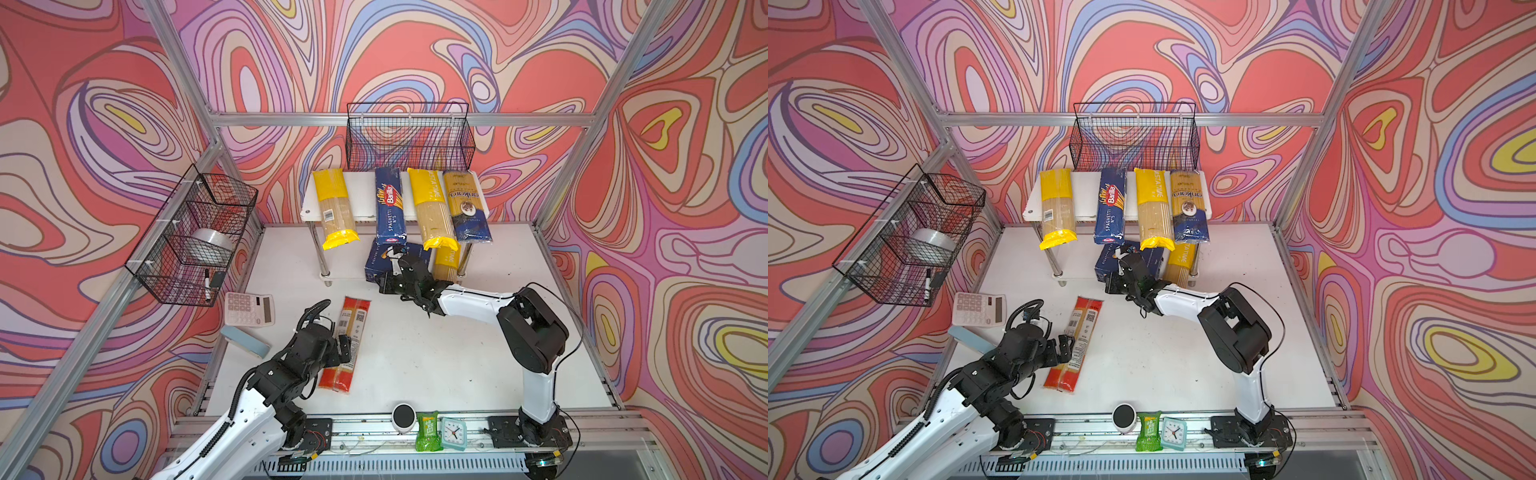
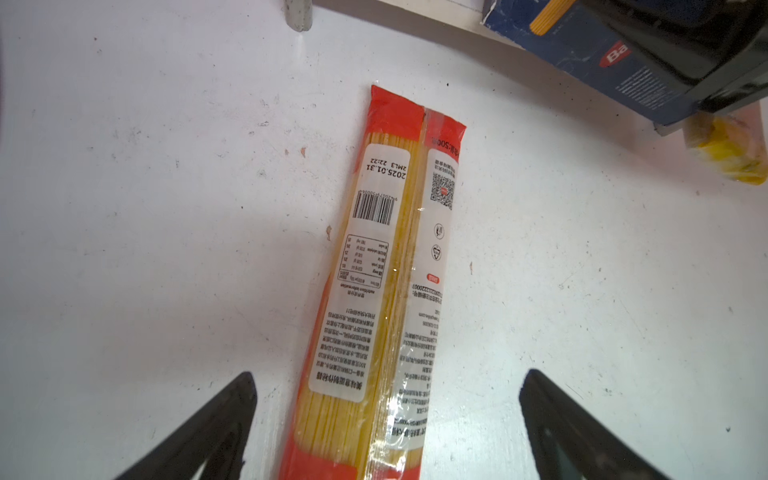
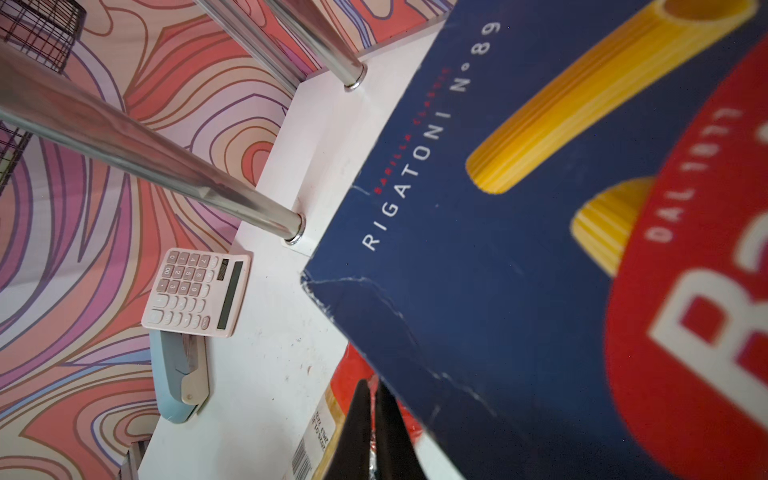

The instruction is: Place and organize the pasta boxes and bags onto the shelf

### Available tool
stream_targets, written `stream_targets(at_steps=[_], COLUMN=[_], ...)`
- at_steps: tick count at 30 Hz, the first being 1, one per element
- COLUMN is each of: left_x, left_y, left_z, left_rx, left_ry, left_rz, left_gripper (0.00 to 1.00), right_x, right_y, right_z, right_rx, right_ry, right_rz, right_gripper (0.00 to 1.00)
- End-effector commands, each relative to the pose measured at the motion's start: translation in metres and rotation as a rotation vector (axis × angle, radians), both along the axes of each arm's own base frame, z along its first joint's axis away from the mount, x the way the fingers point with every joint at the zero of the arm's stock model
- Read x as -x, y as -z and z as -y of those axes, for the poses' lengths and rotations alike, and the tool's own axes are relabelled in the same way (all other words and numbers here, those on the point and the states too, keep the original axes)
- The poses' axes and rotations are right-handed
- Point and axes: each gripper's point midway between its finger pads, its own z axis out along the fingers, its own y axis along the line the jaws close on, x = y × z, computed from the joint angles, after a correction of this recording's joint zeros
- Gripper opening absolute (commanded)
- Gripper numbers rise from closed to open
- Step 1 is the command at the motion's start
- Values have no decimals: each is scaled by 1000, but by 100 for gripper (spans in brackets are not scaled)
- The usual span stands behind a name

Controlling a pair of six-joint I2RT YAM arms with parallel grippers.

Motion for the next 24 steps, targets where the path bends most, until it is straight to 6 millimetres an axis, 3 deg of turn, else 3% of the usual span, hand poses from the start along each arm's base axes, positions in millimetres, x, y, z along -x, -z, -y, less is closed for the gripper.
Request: stream_targets(at_steps=[1,9,14,20,24], left_x=[4,3,1,-5,-13], left_y=[4,10,11,16,21], left_z=[-5,-7,-11,-6,-7], left_rx=[3,20,34,45,117], left_ry=[-22,-40,-57,-39,-47], left_rz=[-22,-28,-17,-40,-74], left_gripper=[100,100,100,100,100], right_x=[-15,-25,-20,0,29], right_y=[15,10,3,-7,-18], right_z=[10,26,32,33,35], right_rx=[29,20,15,-10,5], right_ry=[32,50,43,0,-21], right_rz=[-13,-16,-14,-33,-33], right_gripper=[6,9,13,19,22])
